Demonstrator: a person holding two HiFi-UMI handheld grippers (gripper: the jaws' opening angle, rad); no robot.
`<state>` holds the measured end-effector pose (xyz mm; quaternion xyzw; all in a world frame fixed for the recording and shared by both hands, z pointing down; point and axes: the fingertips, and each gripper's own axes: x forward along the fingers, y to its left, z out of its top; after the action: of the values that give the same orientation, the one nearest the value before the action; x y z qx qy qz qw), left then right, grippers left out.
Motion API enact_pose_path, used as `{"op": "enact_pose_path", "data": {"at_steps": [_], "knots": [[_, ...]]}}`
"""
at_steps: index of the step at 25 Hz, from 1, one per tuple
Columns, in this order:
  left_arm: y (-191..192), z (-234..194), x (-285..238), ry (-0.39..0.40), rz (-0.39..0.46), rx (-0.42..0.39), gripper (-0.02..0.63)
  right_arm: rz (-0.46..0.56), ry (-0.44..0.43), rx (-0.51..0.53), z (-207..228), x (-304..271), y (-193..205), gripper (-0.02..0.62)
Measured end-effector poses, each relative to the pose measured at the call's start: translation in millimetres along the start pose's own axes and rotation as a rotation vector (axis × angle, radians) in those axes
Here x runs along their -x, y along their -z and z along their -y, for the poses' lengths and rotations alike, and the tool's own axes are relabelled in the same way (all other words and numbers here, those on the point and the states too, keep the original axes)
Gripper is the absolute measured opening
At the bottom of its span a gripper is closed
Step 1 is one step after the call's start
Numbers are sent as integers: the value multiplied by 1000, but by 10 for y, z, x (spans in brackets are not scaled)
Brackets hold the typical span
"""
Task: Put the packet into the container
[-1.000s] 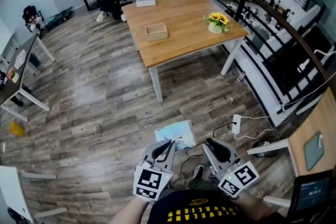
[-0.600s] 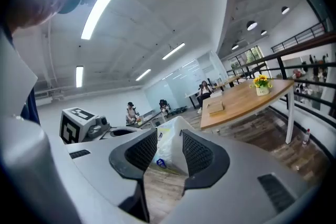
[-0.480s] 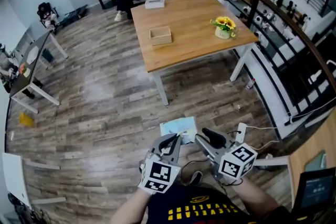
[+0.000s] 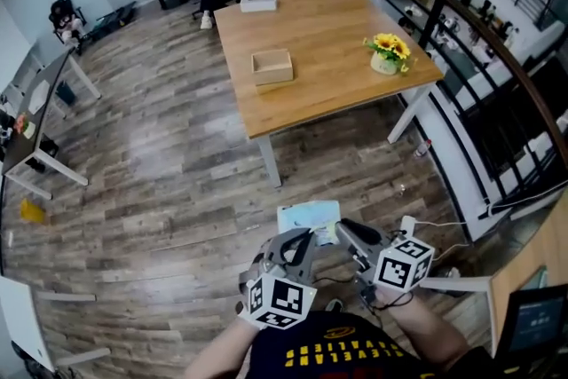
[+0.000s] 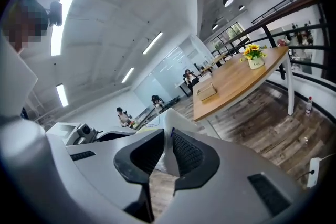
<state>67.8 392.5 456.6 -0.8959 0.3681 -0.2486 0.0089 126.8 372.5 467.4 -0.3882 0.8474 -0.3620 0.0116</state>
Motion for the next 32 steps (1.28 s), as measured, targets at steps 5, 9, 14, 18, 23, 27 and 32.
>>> {"op": "enact_pose_path", "data": {"at_steps": [5,9,14,18,23,27,32], "knots": [[-39,-656,-198,36,42,-9,25,68,20,4,-82,-522,-427,21],[-8,-1128,-251,68,77,39,29,114,17,-4,-217,-887,-649,14],[102,-1481,-314,83,87,85,52,120,20,-22,-274,-1233,-775,11],[211,-1630,-334,89,74,132,151,123,22,-25,-225,-1370,-914,11],[360,-2179,-364,111,112,521,167,110,9,-4,-79,-1575,-1048,11],[502,-2517,-680,204,129,855,167,107,-35,-14,75,-1742,-1255,11],[431,-2711,-1136,317,193,1120,167,93,-130,-20,285,-1976,-1626,11]]}}
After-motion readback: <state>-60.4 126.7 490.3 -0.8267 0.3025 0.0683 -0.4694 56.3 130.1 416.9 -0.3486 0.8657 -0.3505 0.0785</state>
